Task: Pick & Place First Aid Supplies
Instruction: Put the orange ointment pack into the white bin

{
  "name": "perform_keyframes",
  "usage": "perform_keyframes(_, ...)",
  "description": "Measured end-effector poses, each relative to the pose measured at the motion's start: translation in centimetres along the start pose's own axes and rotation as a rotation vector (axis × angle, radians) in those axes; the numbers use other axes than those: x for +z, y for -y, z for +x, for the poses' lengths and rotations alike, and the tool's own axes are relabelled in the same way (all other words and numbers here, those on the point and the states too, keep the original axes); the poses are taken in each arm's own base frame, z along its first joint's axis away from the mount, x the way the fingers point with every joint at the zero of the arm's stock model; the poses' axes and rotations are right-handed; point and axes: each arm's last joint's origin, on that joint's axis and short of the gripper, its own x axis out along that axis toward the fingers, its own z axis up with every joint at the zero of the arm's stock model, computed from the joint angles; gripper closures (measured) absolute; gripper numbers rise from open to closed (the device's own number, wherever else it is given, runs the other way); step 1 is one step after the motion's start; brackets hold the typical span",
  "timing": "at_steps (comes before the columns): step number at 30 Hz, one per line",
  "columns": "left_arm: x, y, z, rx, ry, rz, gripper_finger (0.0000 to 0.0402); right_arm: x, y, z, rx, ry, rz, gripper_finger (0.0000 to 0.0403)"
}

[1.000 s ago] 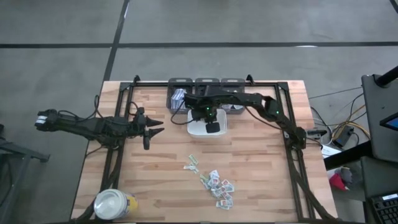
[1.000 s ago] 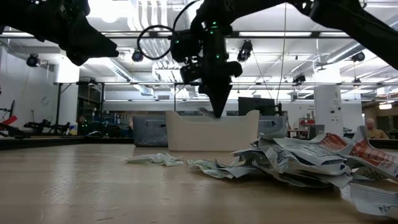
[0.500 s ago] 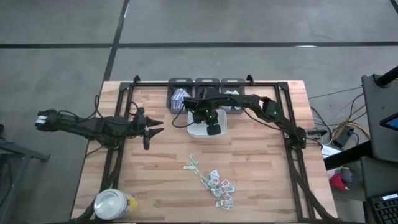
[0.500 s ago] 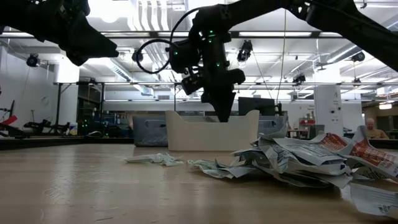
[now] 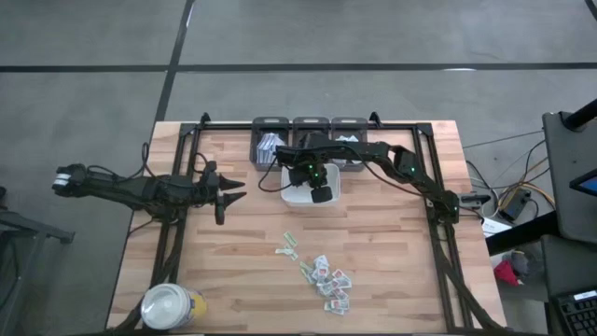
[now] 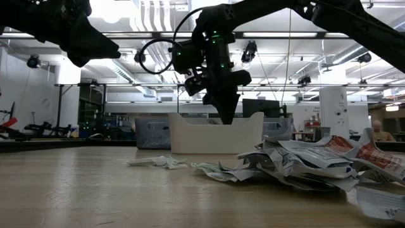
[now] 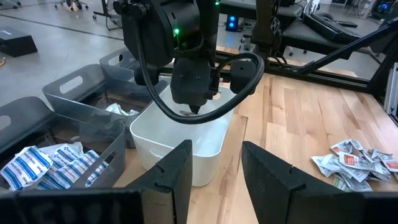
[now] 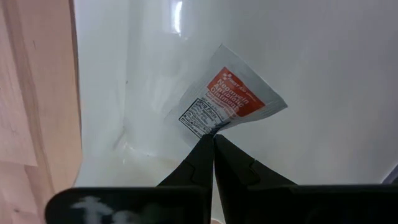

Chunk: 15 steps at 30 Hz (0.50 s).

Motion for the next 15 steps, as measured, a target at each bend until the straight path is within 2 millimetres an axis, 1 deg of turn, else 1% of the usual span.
perform_keyframes(7,0.0,0.0,0.0,0.000,0.000,0.000,0.0266,0.0,-0.1,0.2,0.034,0.009,-0.001,0.0394)
perform_keyframes(15,0.0,0.0,0.0,0.000,0.000,0.000,0.0266,-0.5,-0.3,2.2,0.055,-0.054,0.004,0.0394)
